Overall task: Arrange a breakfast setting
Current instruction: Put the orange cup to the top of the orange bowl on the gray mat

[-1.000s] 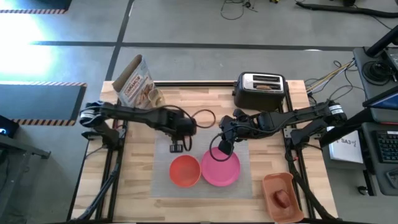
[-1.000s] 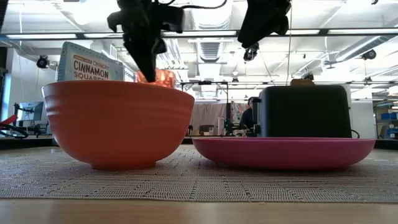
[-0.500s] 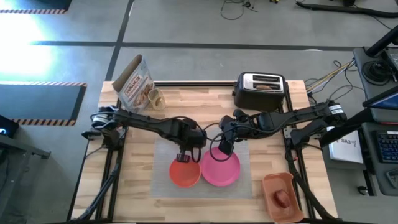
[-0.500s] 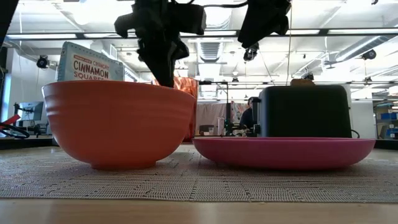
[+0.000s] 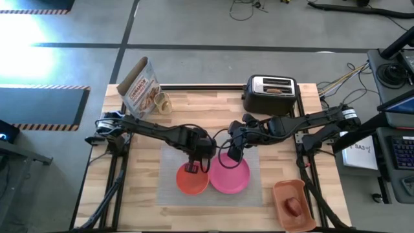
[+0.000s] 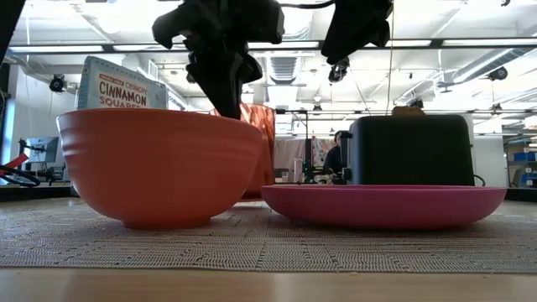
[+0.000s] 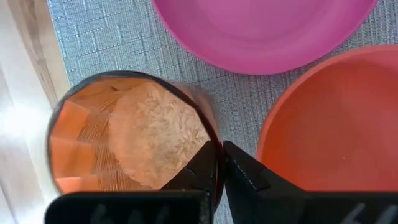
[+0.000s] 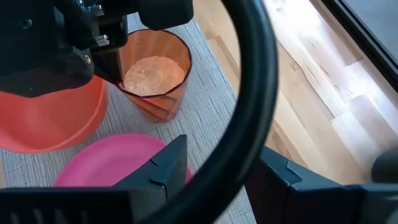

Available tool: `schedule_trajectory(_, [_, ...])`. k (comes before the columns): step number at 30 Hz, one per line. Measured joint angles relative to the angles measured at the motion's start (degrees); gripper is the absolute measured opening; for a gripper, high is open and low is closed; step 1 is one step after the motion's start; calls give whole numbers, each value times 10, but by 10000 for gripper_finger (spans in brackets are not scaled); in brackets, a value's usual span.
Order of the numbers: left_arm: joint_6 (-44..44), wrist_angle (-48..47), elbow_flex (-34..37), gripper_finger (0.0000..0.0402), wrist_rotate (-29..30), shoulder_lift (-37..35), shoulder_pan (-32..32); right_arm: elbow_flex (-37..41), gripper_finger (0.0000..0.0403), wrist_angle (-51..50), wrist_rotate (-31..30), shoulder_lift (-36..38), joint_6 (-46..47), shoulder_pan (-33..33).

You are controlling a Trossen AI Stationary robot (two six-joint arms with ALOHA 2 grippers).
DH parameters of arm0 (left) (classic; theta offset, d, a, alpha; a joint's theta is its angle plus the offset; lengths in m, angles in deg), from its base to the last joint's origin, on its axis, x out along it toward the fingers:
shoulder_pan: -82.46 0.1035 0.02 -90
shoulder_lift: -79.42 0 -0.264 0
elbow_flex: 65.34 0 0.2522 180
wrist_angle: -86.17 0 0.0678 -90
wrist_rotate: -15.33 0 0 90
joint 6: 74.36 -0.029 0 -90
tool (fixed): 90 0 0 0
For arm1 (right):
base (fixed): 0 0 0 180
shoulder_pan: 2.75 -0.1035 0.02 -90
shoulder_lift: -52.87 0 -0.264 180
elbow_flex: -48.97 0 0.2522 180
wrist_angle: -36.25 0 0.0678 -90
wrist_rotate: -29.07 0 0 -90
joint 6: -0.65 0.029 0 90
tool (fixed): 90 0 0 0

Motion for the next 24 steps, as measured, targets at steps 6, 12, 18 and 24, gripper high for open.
schedule_trajectory(6, [0, 2, 5, 14, -1, -1, 0, 0, 125, 1, 0, 0, 0, 0])
schedule_trajectory(12, [8, 1, 8, 16, -1, -1, 0, 0, 132, 1, 0, 0, 0, 0])
schedule_trajectory(18, [18, 0, 8, 38, 0, -1, 0, 0, 133, 0, 0, 0, 0, 0])
schedule_trajectory(24, [23, 0, 4, 79, 17, -2, 0, 0, 125, 1, 0, 0, 0, 0])
